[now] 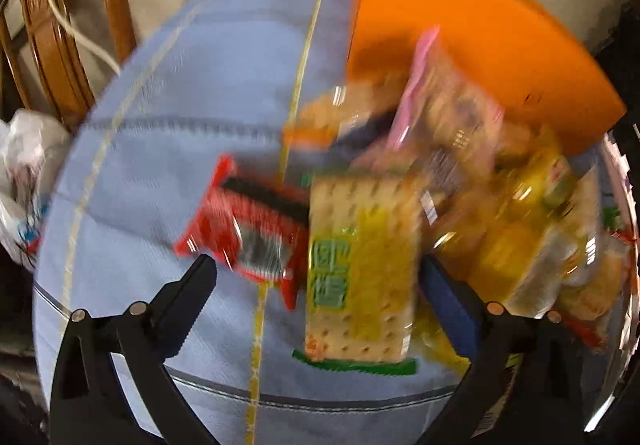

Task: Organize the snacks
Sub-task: 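Grasp the cracker pack with the left tool while the right tool grasps the bread loaf, then drop the cracker pack into the box with the left tool while the right tool drops the bread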

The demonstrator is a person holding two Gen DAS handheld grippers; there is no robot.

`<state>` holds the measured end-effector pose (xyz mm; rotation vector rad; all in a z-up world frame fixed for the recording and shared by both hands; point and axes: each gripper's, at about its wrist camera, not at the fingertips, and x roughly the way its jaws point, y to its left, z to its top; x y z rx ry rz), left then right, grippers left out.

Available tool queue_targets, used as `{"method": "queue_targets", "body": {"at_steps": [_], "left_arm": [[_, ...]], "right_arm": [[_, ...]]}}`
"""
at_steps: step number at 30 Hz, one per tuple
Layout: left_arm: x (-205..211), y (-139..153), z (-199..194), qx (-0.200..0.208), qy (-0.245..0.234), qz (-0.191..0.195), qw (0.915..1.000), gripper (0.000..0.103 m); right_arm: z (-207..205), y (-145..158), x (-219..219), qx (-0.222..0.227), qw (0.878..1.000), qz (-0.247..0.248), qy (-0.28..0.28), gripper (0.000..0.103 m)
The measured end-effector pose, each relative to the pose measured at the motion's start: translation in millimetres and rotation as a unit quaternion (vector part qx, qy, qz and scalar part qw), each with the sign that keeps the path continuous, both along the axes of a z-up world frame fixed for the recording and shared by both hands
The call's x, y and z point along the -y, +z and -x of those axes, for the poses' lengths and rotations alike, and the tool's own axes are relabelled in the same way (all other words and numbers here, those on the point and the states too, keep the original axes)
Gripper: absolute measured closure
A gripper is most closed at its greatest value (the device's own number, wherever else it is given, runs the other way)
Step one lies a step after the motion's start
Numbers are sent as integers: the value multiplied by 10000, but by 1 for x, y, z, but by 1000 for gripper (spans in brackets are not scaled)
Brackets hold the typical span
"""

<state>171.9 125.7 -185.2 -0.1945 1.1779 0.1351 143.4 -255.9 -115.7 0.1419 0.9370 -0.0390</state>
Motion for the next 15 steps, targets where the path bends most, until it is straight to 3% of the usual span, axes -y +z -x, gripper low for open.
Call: {"method": "queue_targets", "body": {"at_steps": [3,6,8,9,10,12,15], "left_arm": [[0,-6,8,260,-87,-54,9996,4],[3,-7,7,340,-250,-30,9991,10],[13,-3,10,327,-499,-262,9979,53],[22,-3,13,297,-704,-562,9955,54],[28,-3,16,320,-881,-705,9931,55],[27,-3,20,217,-949,-523,9939,55],[20,8,27,169,-884,-201,9957,56]], "right_arm": [[0,-14,3,-44,9994,322,-122,13],[-9,-40,6,-418,9982,417,-136,11],[-7,-54,8,-587,9968,456,-299,14],[-4,-55,8,-464,9972,493,-331,24],[-1,-54,8,-396,9976,449,-351,27],[-2,-49,7,-575,9966,455,-385,30],[7,-38,14,-580,9969,-240,-484,30]]}}
